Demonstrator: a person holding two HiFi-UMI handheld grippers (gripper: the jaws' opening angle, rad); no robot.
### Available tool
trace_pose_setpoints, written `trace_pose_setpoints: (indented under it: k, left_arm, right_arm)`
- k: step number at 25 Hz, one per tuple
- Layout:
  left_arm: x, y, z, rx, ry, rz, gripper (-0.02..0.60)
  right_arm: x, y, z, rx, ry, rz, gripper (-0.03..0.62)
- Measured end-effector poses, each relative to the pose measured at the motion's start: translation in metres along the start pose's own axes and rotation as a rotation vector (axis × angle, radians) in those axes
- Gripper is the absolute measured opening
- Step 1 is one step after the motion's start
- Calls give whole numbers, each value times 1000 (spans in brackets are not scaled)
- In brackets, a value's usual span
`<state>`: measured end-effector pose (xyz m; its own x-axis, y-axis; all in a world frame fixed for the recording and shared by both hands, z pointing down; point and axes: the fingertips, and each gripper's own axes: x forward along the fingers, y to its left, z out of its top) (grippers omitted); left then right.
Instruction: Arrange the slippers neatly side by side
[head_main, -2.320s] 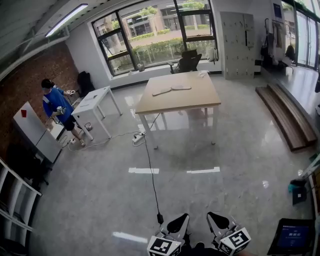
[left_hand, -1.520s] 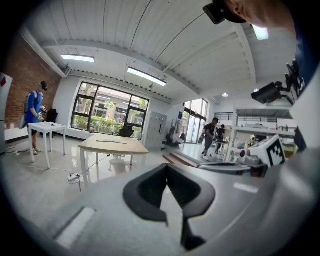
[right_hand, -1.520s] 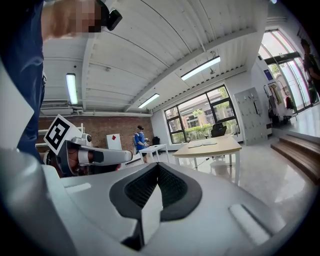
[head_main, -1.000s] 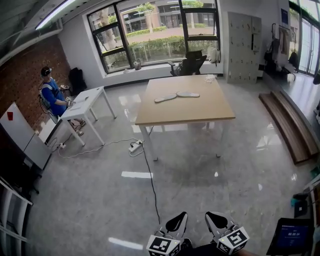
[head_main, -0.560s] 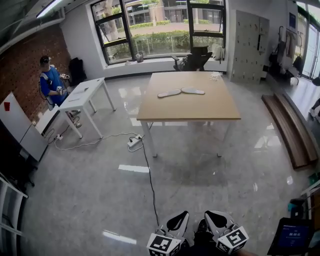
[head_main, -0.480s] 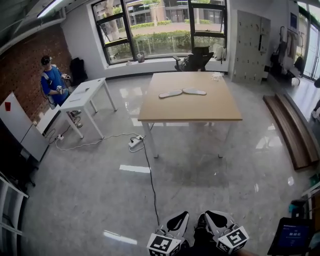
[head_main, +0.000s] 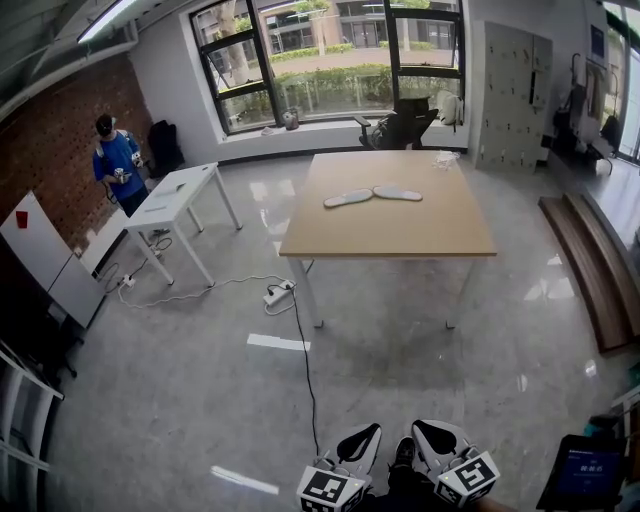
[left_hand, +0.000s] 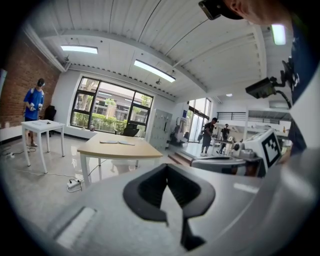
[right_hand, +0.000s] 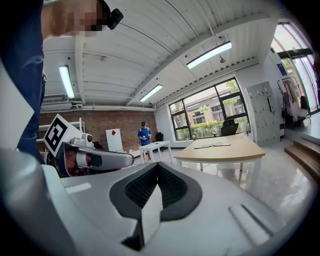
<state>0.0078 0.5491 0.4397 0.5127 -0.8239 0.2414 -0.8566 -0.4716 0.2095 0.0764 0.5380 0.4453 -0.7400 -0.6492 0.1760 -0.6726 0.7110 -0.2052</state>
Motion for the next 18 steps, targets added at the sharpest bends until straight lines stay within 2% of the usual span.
trace_pose_setpoints:
  k: [10, 18]
  left_arm:
    - [70, 17, 26, -1, 3, 19, 3]
    - [127, 32, 57, 18, -42, 55, 3]
  right_arm:
    - [35, -68, 17, -4, 2, 29, 11]
    - [58, -127, 45, -12, -23, 26, 11]
